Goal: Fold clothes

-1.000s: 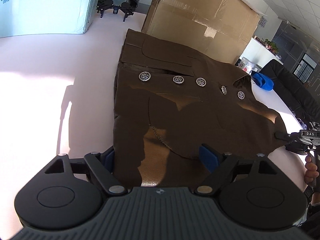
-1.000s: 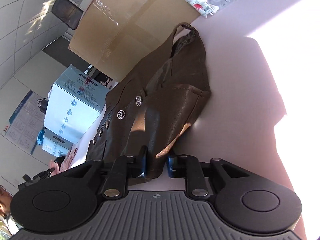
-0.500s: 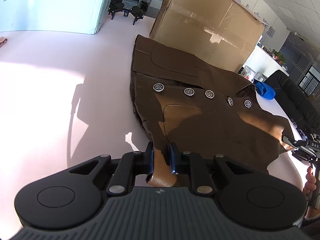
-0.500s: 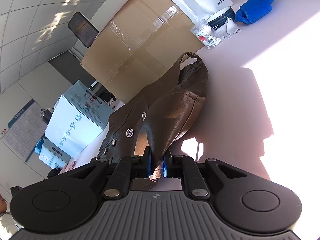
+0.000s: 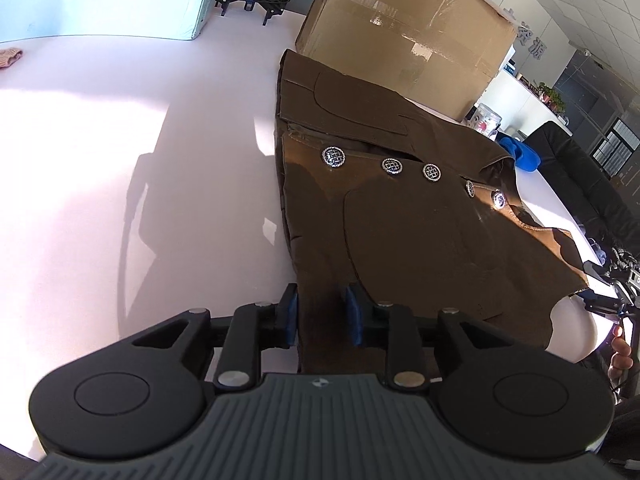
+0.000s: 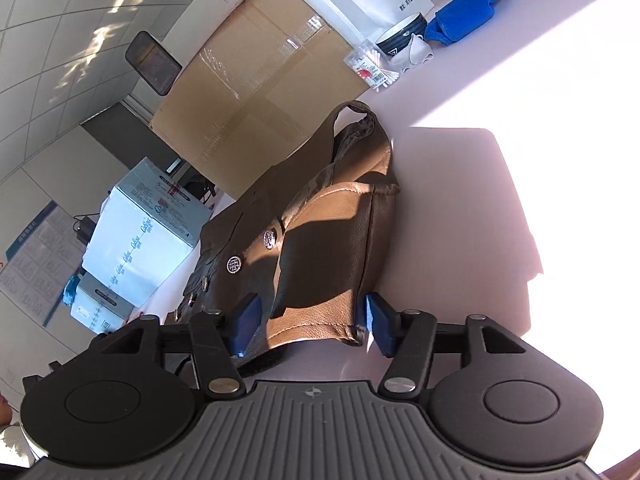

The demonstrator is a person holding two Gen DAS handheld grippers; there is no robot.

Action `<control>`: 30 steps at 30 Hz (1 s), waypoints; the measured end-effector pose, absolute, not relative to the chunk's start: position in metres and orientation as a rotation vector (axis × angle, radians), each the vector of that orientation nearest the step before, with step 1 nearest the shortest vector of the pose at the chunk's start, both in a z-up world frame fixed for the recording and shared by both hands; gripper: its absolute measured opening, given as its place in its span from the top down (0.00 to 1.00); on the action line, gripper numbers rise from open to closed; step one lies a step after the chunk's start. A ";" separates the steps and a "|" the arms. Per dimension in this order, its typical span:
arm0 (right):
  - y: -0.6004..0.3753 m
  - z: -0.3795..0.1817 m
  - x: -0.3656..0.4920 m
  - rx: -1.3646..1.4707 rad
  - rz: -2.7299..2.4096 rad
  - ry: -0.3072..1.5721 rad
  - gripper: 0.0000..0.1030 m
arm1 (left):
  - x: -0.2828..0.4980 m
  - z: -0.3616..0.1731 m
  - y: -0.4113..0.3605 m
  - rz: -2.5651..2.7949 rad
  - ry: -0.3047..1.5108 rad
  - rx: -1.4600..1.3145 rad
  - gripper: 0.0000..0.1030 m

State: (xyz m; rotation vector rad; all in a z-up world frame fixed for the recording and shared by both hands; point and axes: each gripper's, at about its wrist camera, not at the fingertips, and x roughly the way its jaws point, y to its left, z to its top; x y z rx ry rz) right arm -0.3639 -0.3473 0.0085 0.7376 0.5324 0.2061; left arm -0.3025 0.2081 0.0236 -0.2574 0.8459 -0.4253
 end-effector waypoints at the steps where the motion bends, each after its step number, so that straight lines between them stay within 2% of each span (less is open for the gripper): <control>1: -0.352 0.011 -0.366 0.725 0.181 0.518 0.18 | -0.304 0.024 0.211 -0.424 0.844 -0.256 0.69; 5: -0.372 0.007 -0.365 0.734 0.139 0.516 0.17 | -0.310 0.023 0.216 -0.478 0.836 -0.253 0.64; 7: -0.374 -0.001 -0.357 0.729 0.227 0.519 0.17 | -0.310 0.020 0.213 -0.540 0.834 -0.273 0.55; 12: -0.360 -0.005 -0.342 0.671 0.338 0.499 0.14 | -0.301 0.012 0.203 -0.647 0.808 -0.315 0.41; 17: -0.351 -0.008 -0.334 0.720 0.474 0.493 0.16 | -0.293 0.005 0.206 -0.700 0.804 -0.406 0.40; 18: -0.354 -0.010 -0.335 0.752 0.477 0.480 0.24 | -0.292 0.005 0.206 -0.692 0.802 -0.413 0.44; 19: -0.358 -0.012 -0.336 0.794 0.481 0.466 0.31 | -0.291 0.006 0.204 -0.665 0.803 -0.408 0.55; 21: -0.366 -0.017 -0.335 0.878 0.470 0.464 0.62 | -0.291 0.008 0.199 -0.608 0.810 -0.368 0.66; 22: -0.369 -0.020 -0.334 0.902 0.447 0.471 0.67 | -0.290 0.010 0.196 -0.587 0.813 -0.348 0.69; 23: -0.372 -0.022 -0.335 0.911 0.421 0.476 0.79 | -0.290 0.012 0.195 -0.575 0.815 -0.336 0.71; 24: -0.373 -0.023 -0.335 0.909 0.402 0.479 0.85 | -0.291 0.013 0.196 -0.565 0.817 -0.327 0.73; 30: -0.365 -0.008 -0.344 0.822 0.364 0.477 0.89 | -0.297 0.025 0.196 -0.506 0.810 -0.290 0.77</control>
